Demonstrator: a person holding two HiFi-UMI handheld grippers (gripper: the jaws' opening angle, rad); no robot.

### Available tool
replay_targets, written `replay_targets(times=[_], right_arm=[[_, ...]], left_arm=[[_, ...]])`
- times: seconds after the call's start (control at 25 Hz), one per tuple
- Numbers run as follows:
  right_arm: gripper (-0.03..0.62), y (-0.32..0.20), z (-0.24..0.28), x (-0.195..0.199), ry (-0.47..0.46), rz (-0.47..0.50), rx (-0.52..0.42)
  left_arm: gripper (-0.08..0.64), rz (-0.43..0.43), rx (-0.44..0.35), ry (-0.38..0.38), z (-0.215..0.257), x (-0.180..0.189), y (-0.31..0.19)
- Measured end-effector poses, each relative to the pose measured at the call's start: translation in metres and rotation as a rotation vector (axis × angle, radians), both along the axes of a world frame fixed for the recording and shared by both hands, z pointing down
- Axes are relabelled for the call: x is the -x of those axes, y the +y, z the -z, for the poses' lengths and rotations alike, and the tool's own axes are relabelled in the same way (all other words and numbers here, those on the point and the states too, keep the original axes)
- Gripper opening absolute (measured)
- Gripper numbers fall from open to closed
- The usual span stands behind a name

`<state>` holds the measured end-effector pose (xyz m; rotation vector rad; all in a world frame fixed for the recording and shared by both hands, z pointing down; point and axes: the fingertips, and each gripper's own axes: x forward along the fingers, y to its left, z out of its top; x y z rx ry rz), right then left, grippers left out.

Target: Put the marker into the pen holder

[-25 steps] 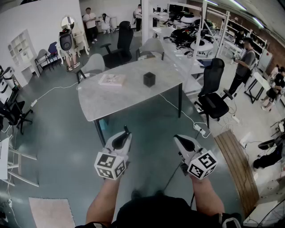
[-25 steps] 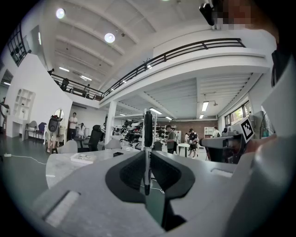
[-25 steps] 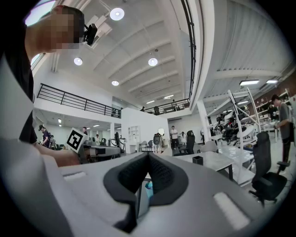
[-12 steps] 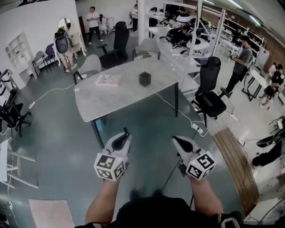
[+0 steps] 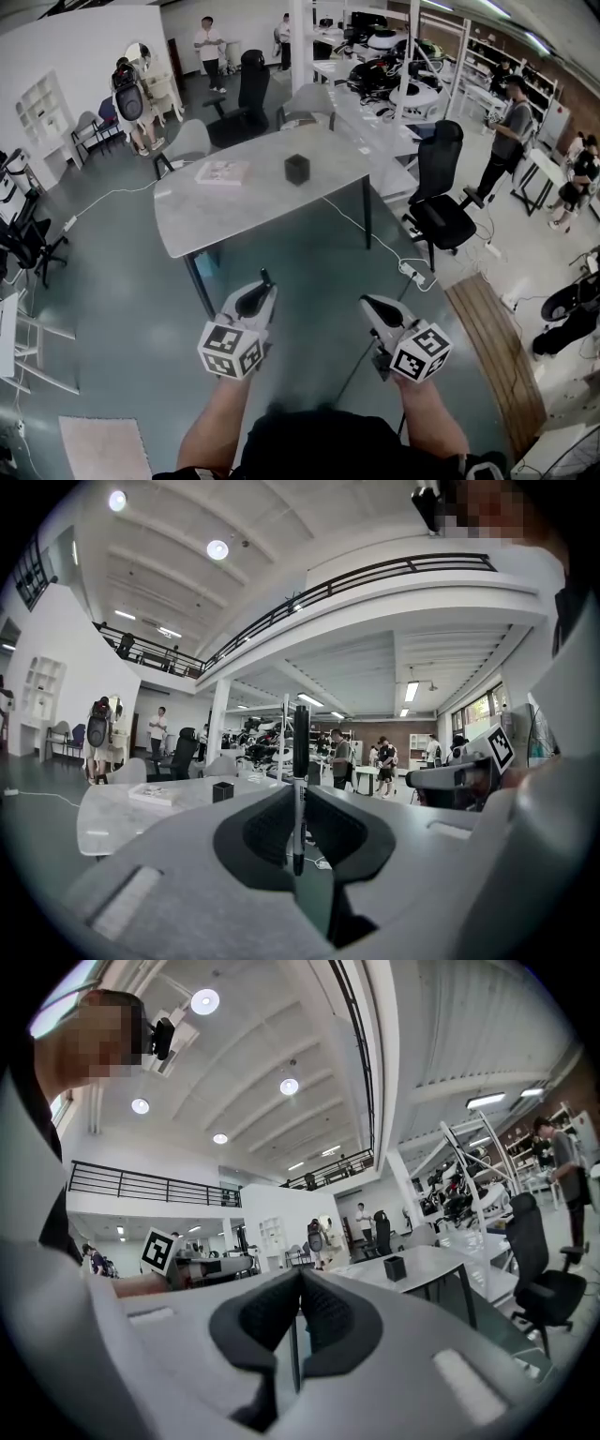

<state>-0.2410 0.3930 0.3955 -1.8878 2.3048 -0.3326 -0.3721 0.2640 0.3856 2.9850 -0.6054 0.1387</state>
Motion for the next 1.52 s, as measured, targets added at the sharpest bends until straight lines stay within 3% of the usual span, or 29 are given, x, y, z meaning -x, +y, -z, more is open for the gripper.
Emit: replay_targets(times=[0.32,0.64,0.88,1.12,1.52], right_arm=[[0.003,0.018,-0.004,-0.039,-0.024,0.004,0.001],[0.003,-0.009,-0.016,-0.048,-0.042,0.023,0.03],[0.003,-0.053,-0.021,-0.078,-0.017,0.007,0.048],[0.003,-0.132,-0.014,-0.108,0.015,0.006,0.053],[0.003,-0.25,-0.022,-0.146,-0.017,-0.008,0.071]], left_arm=[[0.046,0.011,0.009,-0.015,-0.011,-0.031,0.021],[0.046,0.004,0.014,-0.018,-0.018,-0.051,-0.005],[0.046,-0.014,0.027,0.008,-0.024,-0.084,-0.057],[0.046,-0.038,0.021,0.032,-0.023,-0.123,-0.135],[0.046,-0.053,0.031,0.011,-0.027,-0.165,-0.256]])
